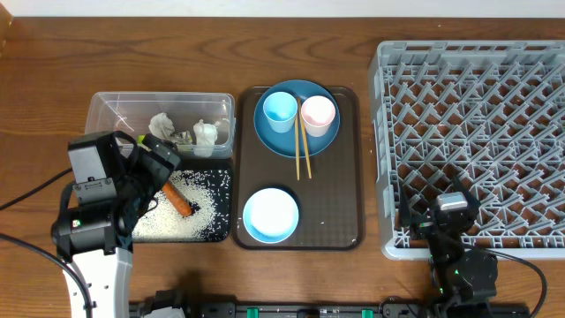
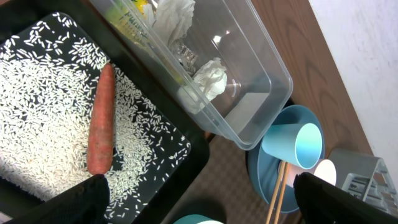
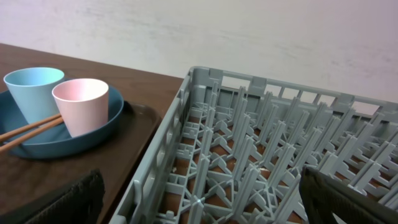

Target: Sort waste into correct bins and load items into the dishwasher rack

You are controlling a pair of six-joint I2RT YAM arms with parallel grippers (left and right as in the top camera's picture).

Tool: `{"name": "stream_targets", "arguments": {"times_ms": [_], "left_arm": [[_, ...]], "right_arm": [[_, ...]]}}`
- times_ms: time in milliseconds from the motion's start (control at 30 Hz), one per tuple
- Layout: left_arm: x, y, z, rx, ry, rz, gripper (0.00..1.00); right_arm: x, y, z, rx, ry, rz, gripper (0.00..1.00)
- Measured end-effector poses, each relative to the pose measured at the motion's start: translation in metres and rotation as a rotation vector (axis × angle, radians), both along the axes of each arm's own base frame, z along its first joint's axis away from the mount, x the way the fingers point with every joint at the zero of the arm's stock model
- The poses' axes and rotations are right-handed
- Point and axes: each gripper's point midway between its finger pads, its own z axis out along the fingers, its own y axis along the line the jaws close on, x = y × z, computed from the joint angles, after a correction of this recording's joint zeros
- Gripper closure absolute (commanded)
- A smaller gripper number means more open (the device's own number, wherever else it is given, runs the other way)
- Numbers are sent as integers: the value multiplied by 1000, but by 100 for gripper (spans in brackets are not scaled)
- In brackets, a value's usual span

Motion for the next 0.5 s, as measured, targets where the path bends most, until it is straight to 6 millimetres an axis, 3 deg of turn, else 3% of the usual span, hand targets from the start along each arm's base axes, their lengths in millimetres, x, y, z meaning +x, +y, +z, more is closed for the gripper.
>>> {"name": "stream_targets", "arguments": {"times_ms": [500], "left_arm": [[0, 0, 0, 0, 0, 0, 2]], "right_arm": [[0, 0, 0, 0, 0, 0, 1]]}}
